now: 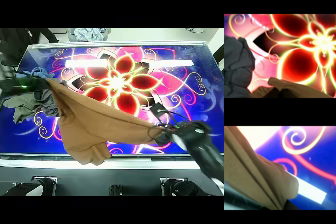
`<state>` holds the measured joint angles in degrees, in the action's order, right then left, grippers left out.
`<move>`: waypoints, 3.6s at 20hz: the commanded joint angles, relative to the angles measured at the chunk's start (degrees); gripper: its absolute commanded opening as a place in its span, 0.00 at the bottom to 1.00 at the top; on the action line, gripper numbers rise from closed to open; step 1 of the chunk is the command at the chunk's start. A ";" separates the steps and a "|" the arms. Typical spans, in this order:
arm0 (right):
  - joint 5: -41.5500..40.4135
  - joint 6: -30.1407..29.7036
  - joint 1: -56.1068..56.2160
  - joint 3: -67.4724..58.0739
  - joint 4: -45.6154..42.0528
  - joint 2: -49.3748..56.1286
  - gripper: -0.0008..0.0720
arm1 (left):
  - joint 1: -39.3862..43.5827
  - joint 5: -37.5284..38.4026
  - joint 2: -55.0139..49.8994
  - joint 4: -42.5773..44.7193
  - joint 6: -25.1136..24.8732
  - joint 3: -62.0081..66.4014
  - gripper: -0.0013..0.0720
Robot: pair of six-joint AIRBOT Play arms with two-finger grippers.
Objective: Fold the shirts.
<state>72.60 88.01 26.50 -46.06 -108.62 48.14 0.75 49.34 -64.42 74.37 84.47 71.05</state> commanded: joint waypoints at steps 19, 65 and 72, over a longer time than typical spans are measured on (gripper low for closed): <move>-1.73 -12.00 -25.18 -30.34 -3.89 24.13 0.68 | -16.68 33.79 -8.24 -3.56 0.26 -0.63 0.91; -18.23 -41.48 -44.46 -46.71 50.71 -6.10 0.08 | -5.18 2.95 19.78 -5.88 7.69 38.21 0.06; -12.90 -29.44 -44.46 -46.71 39.52 -19.76 0.08 | -5.20 5.25 23.74 -8.35 7.69 40.35 0.06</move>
<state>56.95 52.29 -17.89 -92.03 -63.46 32.71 -4.43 54.26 -41.56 66.54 91.81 109.58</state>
